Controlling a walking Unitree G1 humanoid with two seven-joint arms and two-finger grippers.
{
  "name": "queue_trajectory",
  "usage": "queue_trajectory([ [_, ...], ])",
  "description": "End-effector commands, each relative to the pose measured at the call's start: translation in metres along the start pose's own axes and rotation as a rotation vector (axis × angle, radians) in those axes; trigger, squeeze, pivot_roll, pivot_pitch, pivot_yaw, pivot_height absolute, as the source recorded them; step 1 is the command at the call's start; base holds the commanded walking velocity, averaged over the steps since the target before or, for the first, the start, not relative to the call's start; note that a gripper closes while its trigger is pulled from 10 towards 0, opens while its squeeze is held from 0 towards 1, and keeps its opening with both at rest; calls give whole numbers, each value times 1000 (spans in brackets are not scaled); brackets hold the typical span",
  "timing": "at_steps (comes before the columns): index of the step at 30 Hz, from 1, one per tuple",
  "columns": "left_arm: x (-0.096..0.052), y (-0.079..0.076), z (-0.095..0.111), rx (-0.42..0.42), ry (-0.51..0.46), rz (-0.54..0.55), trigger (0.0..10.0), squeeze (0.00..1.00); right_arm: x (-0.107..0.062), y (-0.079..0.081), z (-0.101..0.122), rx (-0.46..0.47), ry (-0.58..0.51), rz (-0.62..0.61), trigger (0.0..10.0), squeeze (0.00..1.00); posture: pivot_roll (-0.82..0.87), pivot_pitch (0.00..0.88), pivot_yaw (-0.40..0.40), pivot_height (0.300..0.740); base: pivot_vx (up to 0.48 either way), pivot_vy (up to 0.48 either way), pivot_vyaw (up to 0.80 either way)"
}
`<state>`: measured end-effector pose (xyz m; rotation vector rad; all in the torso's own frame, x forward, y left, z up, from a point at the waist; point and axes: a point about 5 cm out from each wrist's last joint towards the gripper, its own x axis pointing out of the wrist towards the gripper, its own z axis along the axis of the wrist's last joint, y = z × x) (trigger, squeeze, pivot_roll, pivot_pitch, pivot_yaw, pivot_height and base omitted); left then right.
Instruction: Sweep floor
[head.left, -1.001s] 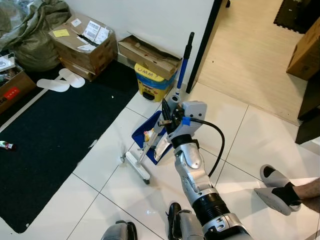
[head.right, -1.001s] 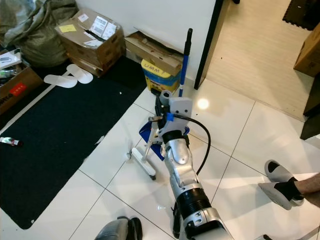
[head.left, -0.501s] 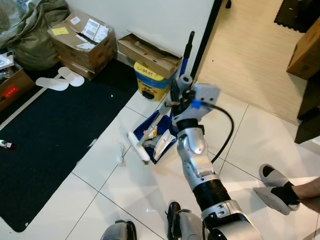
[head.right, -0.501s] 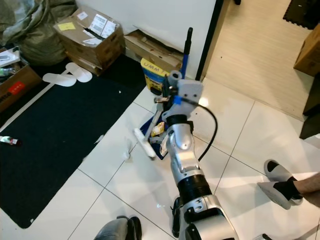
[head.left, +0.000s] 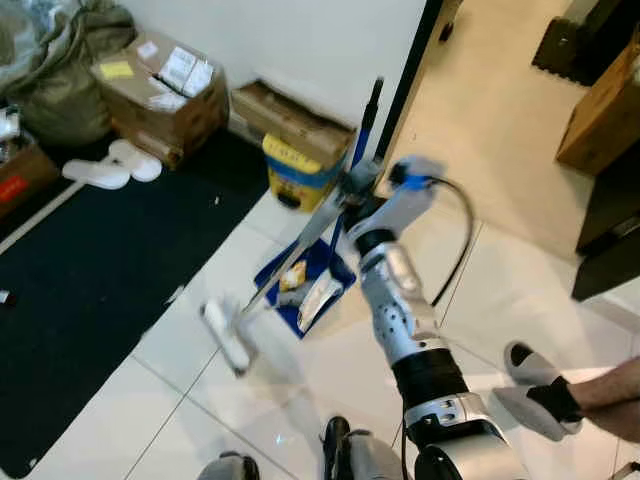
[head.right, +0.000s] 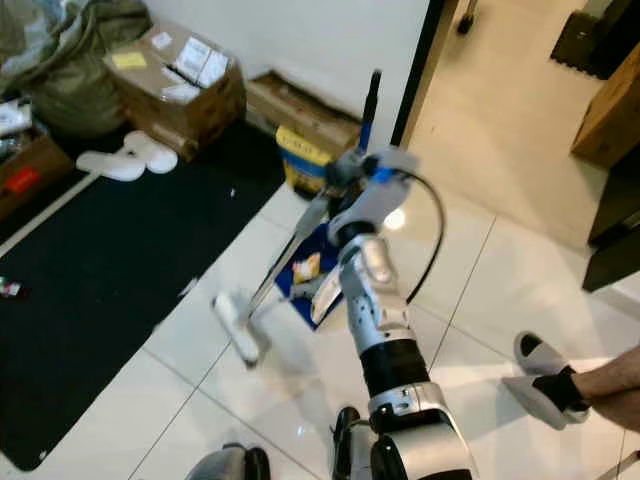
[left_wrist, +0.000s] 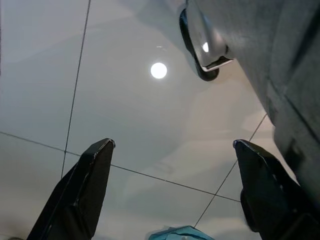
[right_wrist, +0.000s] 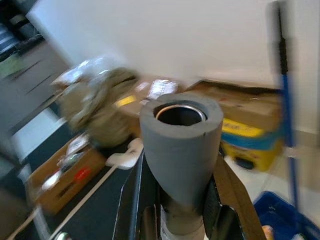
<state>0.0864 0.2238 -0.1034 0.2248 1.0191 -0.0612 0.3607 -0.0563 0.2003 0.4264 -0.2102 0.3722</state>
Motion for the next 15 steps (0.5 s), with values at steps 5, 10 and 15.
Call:
queue_trajectory([
  [5, 9, -2, 20, -55, -10, 21, 10000, 0, -22, -7, -28, 69, 45, 57, 10000, 0, 34, 78, -55, 740, 0, 0, 435],
  [10, 17, 9, 48, -53, -56, 45, 10000, 0, -30, -20, -37, 29, 77, 20, 10000, 0, 24, 11, -35, 740, 0, 0, 769],
  [15, 23, 18, 75, -53, -102, 60, 10000, 0, -31, -25, -38, 21, 84, 18, 10000, 0, 17, 0, -13, 740, 0, 0, 769],
])
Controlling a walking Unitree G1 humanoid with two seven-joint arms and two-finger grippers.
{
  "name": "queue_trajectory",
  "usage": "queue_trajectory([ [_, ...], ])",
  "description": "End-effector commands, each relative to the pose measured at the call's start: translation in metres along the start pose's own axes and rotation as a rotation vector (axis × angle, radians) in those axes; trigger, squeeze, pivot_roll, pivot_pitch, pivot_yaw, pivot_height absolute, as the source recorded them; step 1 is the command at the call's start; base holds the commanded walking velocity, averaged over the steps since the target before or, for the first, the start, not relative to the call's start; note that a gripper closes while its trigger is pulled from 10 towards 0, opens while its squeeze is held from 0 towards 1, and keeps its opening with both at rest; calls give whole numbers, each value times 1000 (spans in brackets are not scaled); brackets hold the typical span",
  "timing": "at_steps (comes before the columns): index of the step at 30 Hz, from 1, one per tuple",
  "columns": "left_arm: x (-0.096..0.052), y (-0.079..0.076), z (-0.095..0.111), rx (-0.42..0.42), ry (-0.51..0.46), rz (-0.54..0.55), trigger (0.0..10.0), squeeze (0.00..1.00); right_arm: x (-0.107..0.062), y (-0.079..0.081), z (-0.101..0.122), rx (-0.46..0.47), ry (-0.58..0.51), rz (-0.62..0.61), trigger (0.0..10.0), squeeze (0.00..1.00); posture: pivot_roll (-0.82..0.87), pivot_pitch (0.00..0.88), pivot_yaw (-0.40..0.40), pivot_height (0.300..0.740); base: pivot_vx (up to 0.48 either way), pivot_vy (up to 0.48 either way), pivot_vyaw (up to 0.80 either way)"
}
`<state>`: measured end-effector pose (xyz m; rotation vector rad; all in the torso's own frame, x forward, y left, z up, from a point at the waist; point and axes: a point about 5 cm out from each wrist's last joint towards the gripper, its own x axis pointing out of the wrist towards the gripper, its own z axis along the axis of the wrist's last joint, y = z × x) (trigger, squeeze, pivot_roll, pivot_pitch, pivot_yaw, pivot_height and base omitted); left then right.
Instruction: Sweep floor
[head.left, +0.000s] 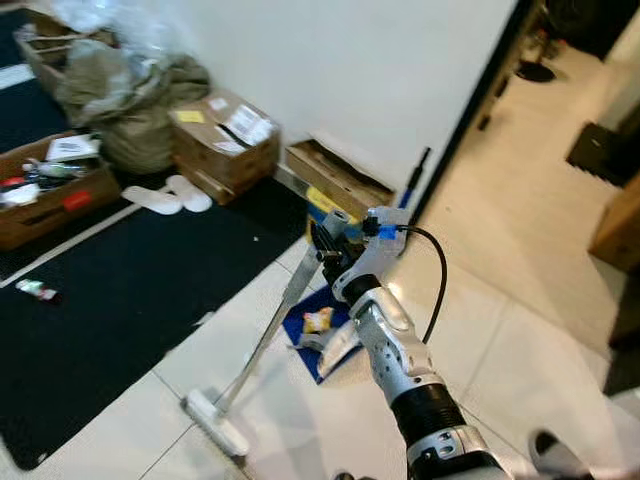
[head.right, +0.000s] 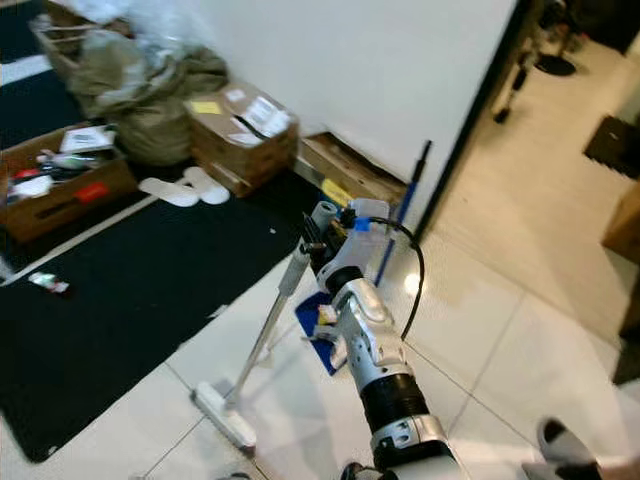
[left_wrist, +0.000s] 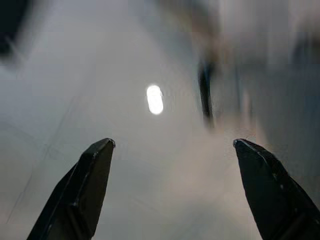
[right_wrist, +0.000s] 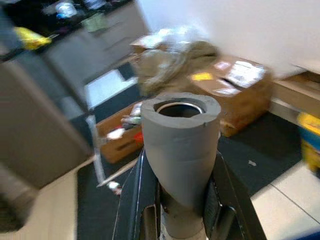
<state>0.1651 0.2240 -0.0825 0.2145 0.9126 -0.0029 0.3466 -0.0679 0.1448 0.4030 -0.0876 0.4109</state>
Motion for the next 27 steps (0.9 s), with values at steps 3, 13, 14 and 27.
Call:
queue_trajectory([
  [3, 1, 3, 4, -15, -10, 6, 10000, 0, 0, -2, 5, 10, -50, 4, 10000, 0, 15, 0, -7, 740, 0, 0, 769],
  [13, 5, -3, 19, 4, -52, -8, 10000, 0, 1, -7, 3, -9, -41, -10, 10000, 0, 8, 0, 2, 740, 0, 0, 771],
  [14, 6, -5, 24, 9, -70, -12, 10000, 0, 0, -8, 1, -17, -30, -12, 10000, 0, 6, 0, 2, 740, 0, 0, 775],
  [27, 11, -10, 54, 34, -164, -43, 10000, 0, -12, -15, -17, -55, 34, -12, 10000, 0, -8, 0, 18, 740, 0, 0, 775],
])
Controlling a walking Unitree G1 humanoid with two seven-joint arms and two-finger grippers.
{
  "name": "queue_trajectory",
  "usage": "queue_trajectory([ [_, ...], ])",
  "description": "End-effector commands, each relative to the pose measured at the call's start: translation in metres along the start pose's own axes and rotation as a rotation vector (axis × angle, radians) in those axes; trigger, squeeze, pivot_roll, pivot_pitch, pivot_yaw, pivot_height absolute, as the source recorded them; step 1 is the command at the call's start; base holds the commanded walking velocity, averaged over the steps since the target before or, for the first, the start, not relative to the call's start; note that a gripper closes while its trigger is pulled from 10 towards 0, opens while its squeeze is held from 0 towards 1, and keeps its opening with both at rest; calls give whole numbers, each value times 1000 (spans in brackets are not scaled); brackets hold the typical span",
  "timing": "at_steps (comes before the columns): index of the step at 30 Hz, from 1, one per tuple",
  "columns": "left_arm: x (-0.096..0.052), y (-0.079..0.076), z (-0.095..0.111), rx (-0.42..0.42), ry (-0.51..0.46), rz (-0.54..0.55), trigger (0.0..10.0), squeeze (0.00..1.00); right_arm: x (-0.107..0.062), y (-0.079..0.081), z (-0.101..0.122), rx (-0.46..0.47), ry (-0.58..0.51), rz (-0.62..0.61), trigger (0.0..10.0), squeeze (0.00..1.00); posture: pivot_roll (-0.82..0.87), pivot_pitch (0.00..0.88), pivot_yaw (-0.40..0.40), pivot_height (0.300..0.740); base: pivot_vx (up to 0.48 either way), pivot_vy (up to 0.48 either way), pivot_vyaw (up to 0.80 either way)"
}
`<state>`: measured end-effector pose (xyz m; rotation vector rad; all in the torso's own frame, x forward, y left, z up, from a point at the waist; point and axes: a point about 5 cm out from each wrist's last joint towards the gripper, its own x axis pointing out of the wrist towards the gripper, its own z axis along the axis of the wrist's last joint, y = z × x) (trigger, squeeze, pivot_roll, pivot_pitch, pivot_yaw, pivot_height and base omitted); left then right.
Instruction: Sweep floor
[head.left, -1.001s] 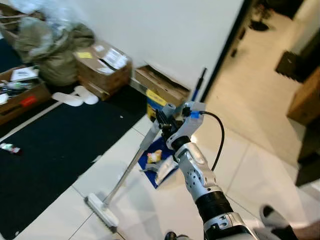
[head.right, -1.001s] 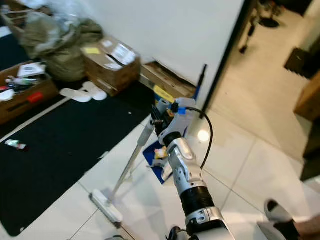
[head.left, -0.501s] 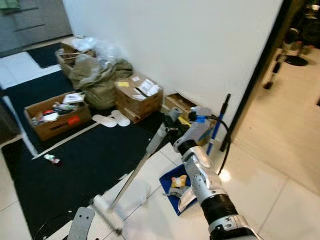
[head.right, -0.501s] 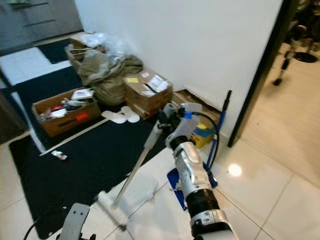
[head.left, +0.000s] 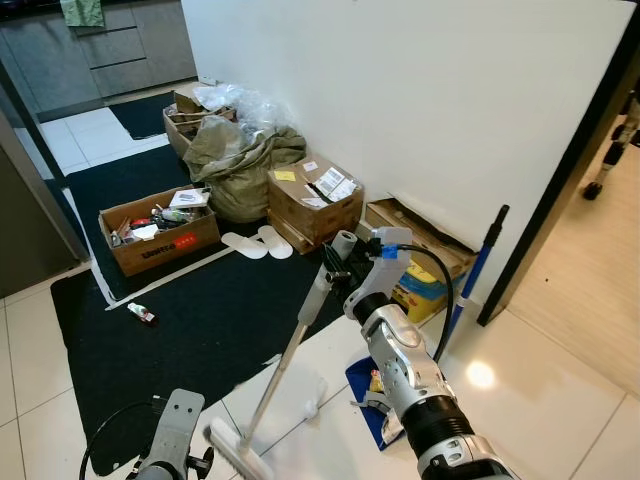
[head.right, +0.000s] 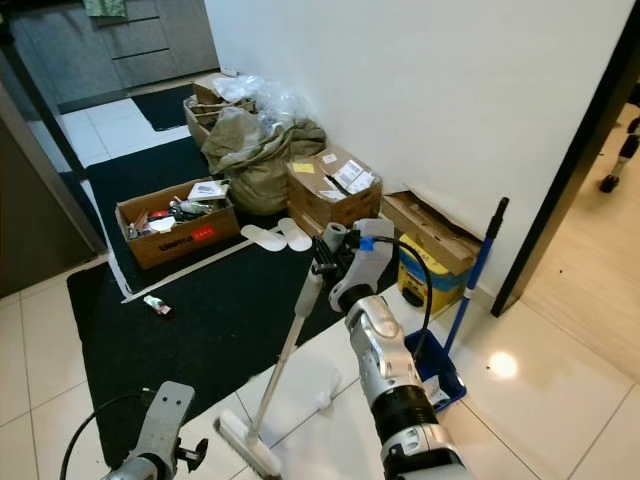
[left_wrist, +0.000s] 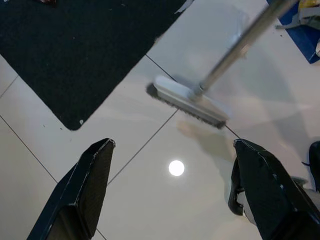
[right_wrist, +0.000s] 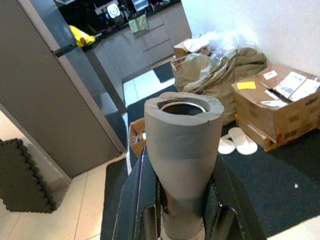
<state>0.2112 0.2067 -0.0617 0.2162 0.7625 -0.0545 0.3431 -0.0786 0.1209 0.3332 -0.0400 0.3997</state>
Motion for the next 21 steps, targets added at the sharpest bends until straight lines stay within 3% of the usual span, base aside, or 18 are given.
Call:
queue_trajectory([
  [1, 1, -2, 3, 13, -10, -15, 10000, 0, -1, 1, 0, 4, -24, 7, 10000, 0, -8, 0, 18, 740, 0, 0, 775],
  [5, 1, -2, 2, 18, -8, -24, 10000, 0, -2, 0, -1, 3, -23, 6, 10000, 0, -10, 0, 20, 740, 0, 0, 775],
  [10, -1, -3, -3, 14, 10, -26, 10000, 0, -2, 2, -2, 1, -24, 13, 10000, 0, -11, 0, 22, 740, 356, 0, 772],
  [21, -5, -2, -17, 8, 52, -24, 10000, 0, -2, 9, -5, 24, -5, 49, 10000, 0, -8, 0, 17, 740, 360, 0, 0],
])
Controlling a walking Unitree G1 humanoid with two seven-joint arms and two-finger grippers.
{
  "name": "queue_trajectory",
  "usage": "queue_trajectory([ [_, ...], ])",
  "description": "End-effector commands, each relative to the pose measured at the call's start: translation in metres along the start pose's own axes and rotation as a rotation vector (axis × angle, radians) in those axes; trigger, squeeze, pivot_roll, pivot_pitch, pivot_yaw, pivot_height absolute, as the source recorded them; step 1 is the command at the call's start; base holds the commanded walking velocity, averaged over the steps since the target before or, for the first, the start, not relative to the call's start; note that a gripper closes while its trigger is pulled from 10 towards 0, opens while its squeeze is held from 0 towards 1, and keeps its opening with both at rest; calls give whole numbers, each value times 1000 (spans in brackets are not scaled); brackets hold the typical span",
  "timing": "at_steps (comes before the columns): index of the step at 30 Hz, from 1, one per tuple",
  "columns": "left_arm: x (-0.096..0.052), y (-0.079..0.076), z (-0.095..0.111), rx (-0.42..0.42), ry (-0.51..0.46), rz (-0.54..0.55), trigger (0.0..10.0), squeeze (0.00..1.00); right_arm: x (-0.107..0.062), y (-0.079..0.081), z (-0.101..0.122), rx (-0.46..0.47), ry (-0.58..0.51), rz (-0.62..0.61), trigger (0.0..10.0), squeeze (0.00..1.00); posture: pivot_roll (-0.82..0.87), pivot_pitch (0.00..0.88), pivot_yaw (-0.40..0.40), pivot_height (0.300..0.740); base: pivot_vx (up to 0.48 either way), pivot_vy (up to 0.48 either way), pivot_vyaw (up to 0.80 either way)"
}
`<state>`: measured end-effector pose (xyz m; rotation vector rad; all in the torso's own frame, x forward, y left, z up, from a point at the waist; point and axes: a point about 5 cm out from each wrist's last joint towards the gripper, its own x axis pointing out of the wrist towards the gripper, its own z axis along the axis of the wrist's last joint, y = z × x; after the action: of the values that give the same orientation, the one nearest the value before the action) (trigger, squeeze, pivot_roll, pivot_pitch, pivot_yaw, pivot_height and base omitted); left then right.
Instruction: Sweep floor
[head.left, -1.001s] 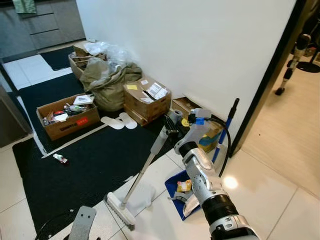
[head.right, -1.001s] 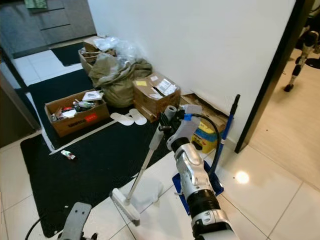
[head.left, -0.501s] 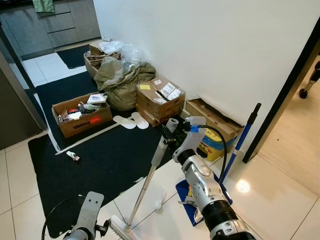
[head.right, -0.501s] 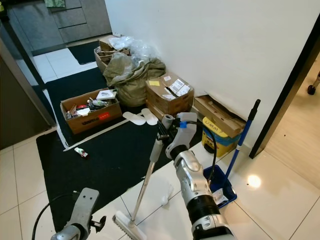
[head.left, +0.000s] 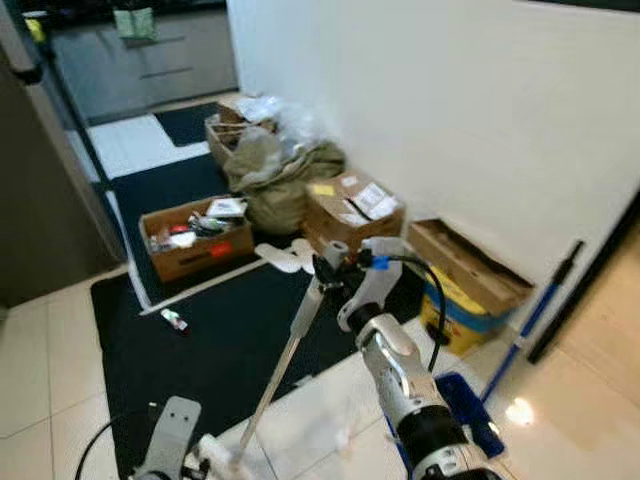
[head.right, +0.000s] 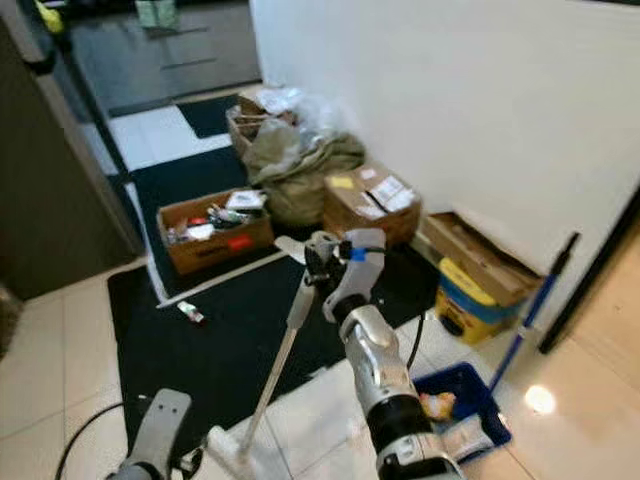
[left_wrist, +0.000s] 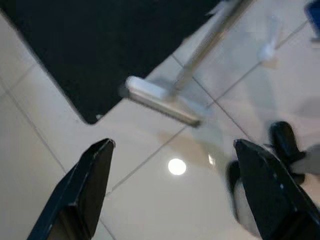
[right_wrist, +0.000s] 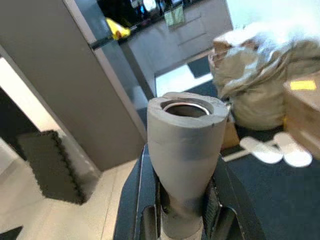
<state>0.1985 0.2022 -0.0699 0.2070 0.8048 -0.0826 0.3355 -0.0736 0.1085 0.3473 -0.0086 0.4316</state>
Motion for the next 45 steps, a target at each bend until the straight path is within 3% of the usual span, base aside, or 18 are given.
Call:
queue_trajectory([
  [1, -2, 4, -5, 5, 18, 8, 10000, 0, 5, 5, 8, -2, -35, 16, 10000, 0, -9, 0, 16, 740, 356, 0, 0],
  [6, -3, 3, -11, -9, 45, 10, 10000, 0, 4, -4, 7, -14, -16, -53, 10000, 0, -9, 0, 14, 740, 179, 0, 0],
  [13, -3, 0, -11, -6, 41, -10, 10000, 0, 4, -14, 13, -36, -29, -111, 10000, 0, -10, 0, 10, 740, 0, 0, -793],
  [27, -8, -5, -26, 18, 65, -31, 10000, 0, 4, -12, 8, 1, -22, -163, 10000, 0, -11, 0, 7, 740, 0, 0, -617],
  [30, -11, -5, -32, 25, 75, -34, 10000, 0, 5, -8, 4, 54, -9, -174, 10000, 0, -7, 18, 9, 740, 0, 0, 0],
  [32, -15, -4, -40, 34, 86, -38, 10000, 0, 7, -3, -1, 119, 11, -197, 10000, 0, 5, 73, 12, 740, 0, 0, 0],
  [38, -19, -1, -48, 48, 94, -41, 10000, 0, 10, 3, -6, 195, 30, -212, 10000, 0, 28, 125, 12, 740, 0, 0, 0],
  [44, -27, 8, -57, 59, 89, -36, 10000, 0, 14, -4, 5, 123, -21, -364, 10000, 0, 48, 197, 26, 740, 0, 0, 0],
  [45, -29, 10, -60, 62, 91, -35, 10000, 0, 14, -5, 9, 116, -68, -397, 10000, 0, 52, 223, 32, 740, 0, 0, 0],
])
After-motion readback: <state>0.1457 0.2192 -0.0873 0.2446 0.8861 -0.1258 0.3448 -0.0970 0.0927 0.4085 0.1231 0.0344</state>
